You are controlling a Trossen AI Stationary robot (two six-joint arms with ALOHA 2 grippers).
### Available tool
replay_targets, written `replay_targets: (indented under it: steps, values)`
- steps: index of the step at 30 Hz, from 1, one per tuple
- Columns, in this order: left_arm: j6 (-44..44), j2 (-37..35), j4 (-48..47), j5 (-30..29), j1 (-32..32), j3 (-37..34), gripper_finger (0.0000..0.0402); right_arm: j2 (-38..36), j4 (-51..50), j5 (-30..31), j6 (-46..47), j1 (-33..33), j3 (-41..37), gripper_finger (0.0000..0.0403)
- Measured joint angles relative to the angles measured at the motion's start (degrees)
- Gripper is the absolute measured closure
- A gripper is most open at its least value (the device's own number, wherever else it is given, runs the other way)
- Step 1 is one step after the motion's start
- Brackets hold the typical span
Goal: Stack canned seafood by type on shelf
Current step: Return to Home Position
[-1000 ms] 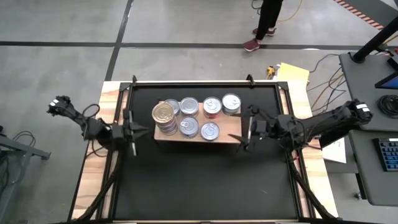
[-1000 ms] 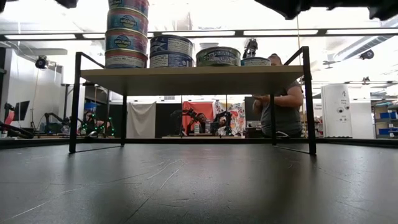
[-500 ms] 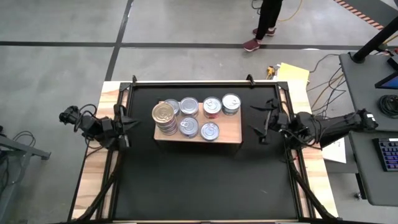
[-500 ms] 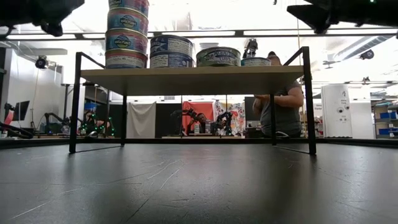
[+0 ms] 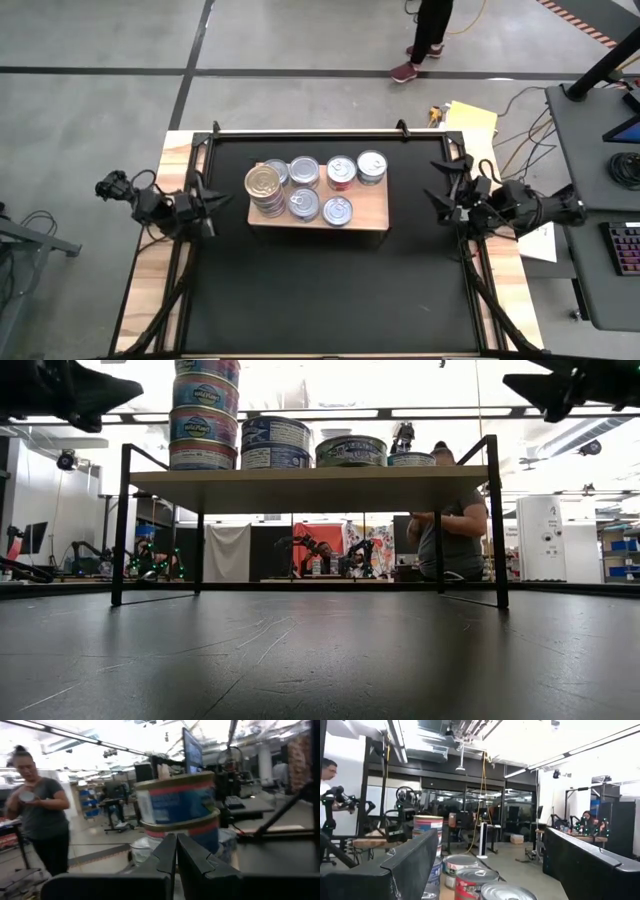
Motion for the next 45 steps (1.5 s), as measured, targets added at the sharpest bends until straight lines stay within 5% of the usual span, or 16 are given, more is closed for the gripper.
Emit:
replay_targets:
  steps: [6, 12, 45]
  values:
    - [-2.44, -0.01, 0.74, 2.27, 0.00, -3.41, 0.0401, -7.26, -4.86, 0.09, 0.65, -0.01, -1.72, 0.0048]
    - [-2.51, 0.03, 7.90, 2.37, 0.00, -8.87, 0.0402, -6.56, -5.10, 1.59, 2.34, 0.00, -4.70, 0.0048]
    - [-5.71, 1.29, 3.74, 2.19, 0.09, -8.21, 0.0401, -6.41, -8.19, 1.42, -0.11, 0.00, -9.06, 0.0048]
